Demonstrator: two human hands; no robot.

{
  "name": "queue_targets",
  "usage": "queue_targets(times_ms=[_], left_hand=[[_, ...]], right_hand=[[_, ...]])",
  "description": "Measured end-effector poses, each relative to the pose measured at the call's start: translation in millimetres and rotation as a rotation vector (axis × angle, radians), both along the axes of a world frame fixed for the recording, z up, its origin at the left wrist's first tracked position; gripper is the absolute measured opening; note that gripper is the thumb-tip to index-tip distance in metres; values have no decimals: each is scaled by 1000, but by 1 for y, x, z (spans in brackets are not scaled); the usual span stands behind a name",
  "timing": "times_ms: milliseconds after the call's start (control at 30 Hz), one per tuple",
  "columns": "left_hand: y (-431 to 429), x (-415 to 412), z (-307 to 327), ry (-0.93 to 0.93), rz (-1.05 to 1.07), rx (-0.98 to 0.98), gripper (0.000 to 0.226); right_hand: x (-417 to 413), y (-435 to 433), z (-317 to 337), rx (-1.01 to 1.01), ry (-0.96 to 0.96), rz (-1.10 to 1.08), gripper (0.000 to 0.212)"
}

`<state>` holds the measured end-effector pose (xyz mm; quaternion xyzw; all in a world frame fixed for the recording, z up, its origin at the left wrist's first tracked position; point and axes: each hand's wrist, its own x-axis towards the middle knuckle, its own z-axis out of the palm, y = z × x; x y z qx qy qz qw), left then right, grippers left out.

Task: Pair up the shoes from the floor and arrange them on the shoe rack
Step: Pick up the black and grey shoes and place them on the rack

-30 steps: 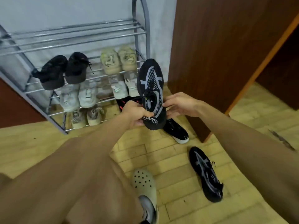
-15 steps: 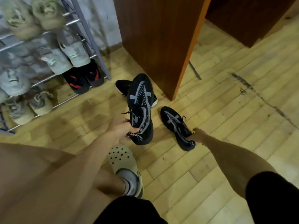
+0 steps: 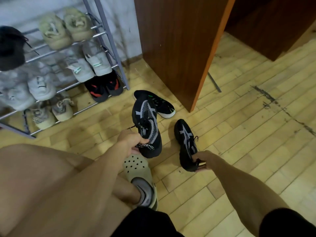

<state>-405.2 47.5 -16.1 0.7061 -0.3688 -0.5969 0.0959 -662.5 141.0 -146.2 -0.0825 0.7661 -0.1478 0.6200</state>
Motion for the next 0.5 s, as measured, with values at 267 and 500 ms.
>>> queue_targets(times_ms=[267,500], left_hand=[[3,21,42,42,11,-64,37],[-27,71,124,112,209,-277,36]], right_hand=[[35,-40,84,-320,-52,70,44],[76,-112,191,-605,-153,149,45]])
